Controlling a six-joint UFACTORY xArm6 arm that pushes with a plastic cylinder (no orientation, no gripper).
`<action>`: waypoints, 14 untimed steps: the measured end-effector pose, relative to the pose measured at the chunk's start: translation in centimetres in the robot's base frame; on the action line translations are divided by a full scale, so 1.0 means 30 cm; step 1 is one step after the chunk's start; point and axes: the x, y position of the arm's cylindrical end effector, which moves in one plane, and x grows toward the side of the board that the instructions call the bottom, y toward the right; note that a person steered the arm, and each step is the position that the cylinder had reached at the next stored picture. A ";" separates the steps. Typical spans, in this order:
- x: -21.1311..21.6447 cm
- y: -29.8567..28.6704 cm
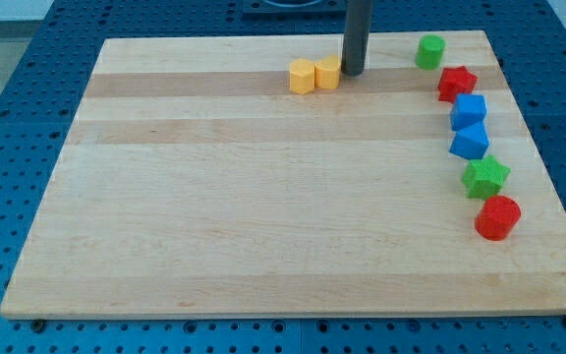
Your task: Push the green blocks to the center of the board
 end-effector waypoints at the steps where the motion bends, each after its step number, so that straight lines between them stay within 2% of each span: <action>1: -0.074 0.042; 5: -0.212 0.459; 6: -0.180 0.496; 8: -0.051 0.433; 12: -0.018 0.303; 14: 0.132 0.187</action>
